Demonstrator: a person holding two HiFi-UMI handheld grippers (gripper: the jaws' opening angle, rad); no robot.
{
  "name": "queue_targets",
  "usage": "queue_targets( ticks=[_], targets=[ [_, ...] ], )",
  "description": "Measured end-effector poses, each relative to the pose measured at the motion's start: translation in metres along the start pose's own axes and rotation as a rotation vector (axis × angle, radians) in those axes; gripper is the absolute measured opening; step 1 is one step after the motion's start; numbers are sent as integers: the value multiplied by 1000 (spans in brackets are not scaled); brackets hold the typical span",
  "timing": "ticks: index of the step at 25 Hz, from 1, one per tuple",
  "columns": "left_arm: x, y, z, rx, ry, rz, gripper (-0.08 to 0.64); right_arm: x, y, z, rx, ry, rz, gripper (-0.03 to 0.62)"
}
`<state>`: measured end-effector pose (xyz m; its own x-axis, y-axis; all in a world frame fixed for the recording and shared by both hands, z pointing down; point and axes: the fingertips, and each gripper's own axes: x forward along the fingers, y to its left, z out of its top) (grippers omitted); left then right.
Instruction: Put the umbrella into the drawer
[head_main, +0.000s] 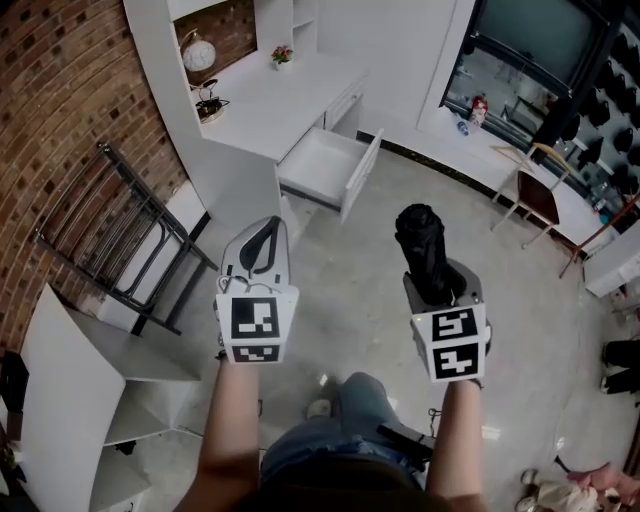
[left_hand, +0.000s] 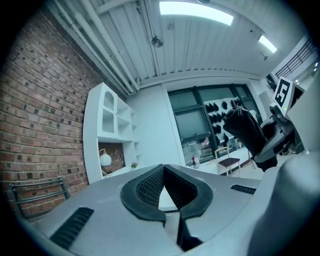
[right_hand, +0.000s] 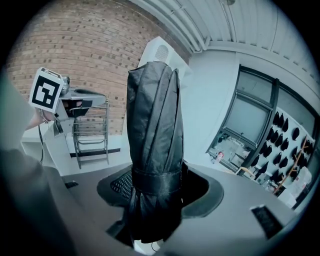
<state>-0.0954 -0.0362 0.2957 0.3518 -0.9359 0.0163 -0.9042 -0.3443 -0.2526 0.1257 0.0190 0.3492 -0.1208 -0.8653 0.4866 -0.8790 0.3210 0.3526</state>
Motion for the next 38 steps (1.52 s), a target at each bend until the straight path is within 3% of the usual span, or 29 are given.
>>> queue_targets(
  ticks=[9,22,26,31,38],
  targets=[
    [103,42,-20,-17,3,62,2,120,-44,40,-20,-21,35,242],
    [354,107,-12,28,32,139,2,364,-158,151,6,-65,133,242],
    [396,124,-32,39,91,146,2,427,-159,169,105,-16,211,241],
    [440,148,-69,23,167,126,2,505,-128,174,292,103,347,242],
    [516,179,-115,40,243,33,2,625,-94,150,489,316,403,244]
  ],
)
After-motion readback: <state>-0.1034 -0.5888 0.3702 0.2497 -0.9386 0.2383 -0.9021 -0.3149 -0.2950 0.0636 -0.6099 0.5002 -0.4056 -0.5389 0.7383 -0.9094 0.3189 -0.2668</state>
